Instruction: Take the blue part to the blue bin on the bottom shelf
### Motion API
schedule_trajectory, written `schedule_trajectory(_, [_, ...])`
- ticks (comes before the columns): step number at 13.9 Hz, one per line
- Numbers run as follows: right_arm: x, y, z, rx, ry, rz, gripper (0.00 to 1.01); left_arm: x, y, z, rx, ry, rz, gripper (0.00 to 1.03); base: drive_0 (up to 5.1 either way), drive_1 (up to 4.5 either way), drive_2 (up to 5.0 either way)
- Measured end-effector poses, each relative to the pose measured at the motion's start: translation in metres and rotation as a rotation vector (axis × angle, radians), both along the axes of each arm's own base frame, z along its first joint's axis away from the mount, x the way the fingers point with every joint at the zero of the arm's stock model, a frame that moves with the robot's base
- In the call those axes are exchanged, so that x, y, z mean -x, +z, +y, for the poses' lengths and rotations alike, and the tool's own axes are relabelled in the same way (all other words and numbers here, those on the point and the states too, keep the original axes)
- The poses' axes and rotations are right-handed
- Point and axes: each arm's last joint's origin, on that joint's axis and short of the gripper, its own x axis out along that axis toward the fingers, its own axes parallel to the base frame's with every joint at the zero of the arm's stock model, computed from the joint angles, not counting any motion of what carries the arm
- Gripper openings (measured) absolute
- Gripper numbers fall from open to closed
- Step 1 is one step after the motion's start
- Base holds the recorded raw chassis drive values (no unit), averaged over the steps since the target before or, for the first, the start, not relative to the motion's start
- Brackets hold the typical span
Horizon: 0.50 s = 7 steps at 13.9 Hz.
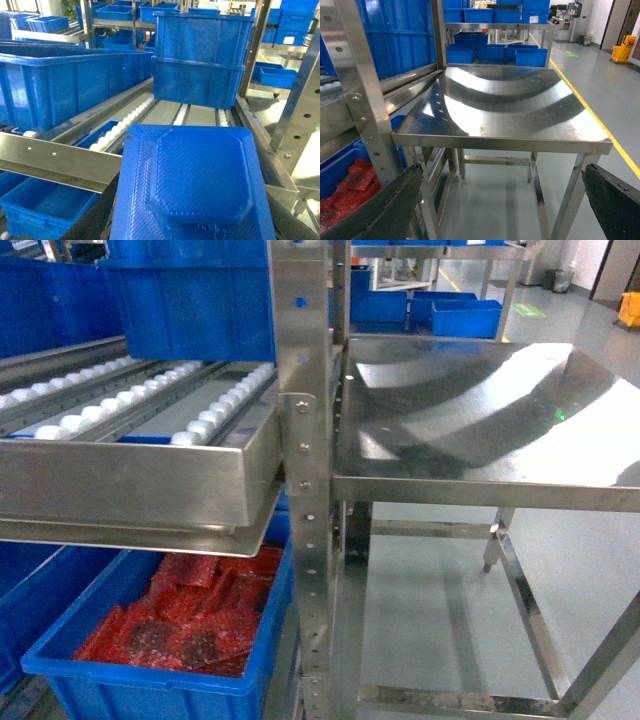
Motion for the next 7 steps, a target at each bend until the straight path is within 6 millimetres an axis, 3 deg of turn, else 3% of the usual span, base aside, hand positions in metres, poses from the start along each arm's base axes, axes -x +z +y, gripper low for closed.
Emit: schedule_trajectory(7, [0.0000,-0.0003,0.0000,0.000,0.000,0.003,0.98,-0.0001,0.0000,-0.0001,0.000,-0.002,0.000,0.43,-5.1,2.38,2.4])
